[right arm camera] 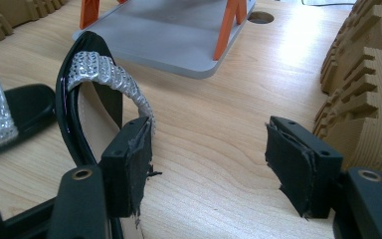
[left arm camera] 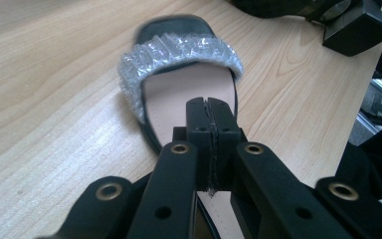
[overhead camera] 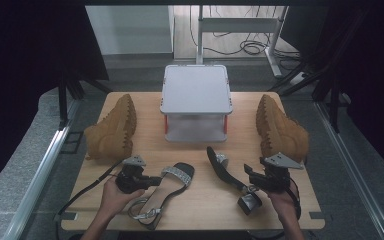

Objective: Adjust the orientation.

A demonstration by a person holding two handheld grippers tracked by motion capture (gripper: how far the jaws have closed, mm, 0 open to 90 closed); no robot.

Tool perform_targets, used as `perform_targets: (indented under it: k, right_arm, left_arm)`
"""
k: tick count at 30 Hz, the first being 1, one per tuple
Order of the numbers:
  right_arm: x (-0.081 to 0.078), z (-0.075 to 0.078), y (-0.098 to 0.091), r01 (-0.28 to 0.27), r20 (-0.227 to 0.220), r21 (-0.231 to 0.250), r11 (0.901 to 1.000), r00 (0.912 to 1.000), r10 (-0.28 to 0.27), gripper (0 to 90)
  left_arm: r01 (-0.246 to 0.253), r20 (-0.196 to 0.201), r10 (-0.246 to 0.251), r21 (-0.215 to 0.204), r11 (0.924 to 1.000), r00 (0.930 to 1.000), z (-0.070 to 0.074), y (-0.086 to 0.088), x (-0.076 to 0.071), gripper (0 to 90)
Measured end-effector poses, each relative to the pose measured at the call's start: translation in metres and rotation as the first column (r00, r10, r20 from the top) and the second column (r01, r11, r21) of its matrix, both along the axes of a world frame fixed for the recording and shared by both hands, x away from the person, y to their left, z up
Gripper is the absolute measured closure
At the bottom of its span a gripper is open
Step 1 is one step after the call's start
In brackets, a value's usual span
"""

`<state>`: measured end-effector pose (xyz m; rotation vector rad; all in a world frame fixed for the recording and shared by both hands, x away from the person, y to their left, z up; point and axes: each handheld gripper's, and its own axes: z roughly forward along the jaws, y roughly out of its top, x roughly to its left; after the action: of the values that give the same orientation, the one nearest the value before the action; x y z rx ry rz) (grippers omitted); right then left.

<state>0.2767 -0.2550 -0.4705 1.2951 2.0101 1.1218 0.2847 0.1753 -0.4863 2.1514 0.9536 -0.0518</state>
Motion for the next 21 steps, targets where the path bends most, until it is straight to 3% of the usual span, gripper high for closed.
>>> perform_targets:
  k: [10, 11, 13, 14, 15, 20, 21]
  right_arm:
    - [0.0, -0.001, 0.001, 0.0, -0.003, -0.006, 1.0, 1.0, 0.0, 35.0]
    - [-0.001, -0.001, 0.001, 0.002, -0.005, -0.002, 1.0, 1.0, -0.002, 35.0]
    - [-0.001, 0.0, 0.0, 0.005, -0.002, 0.002, 1.0, 1.0, -0.005, 35.0]
    - [-0.001, 0.0, 0.0, 0.005, -0.002, 0.002, 1.0, 1.0, -0.005, 35.0]
    - [-0.001, 0.002, 0.0, 0.007, 0.0, 0.005, 1.0, 1.0, -0.007, 35.0]
    - [-0.001, 0.002, 0.002, 0.001, 0.002, 0.007, 1.0, 1.0, -0.001, 34.9]
    - [-0.002, 0.003, 0.004, -0.003, 0.003, 0.002, 1.0, 1.0, 0.003, 34.9]
  left_arm:
    - [-0.006, 0.009, 0.006, -0.015, 0.9999, 0.9999, 0.005, 0.004, -0.001, 89.3]
    - [-0.02, 0.023, 0.021, -0.037, 0.9991, 0.9995, 0.014, 0.01, -0.002, 89.3]
    - [-0.031, 0.061, 0.033, -0.031, 0.999, 0.9976, 0.025, 0.015, -0.007, 89.1]
    - [-0.031, 0.061, 0.033, -0.031, 0.999, 0.9976, 0.025, 0.015, -0.007, 89.0]
    - [-0.028, 0.088, 0.032, -0.044, 0.9986, 0.9956, 0.036, 0.02, -0.013, 88.9]
    - [-0.014, 0.106, 0.019, -0.051, 0.9986, 0.9941, 0.05, 0.021, -0.027, 89.0]
    - [0.016, 0.091, -0.012, -0.043, 0.999, 0.9958, 0.049, 0.016, -0.034, 88.9]
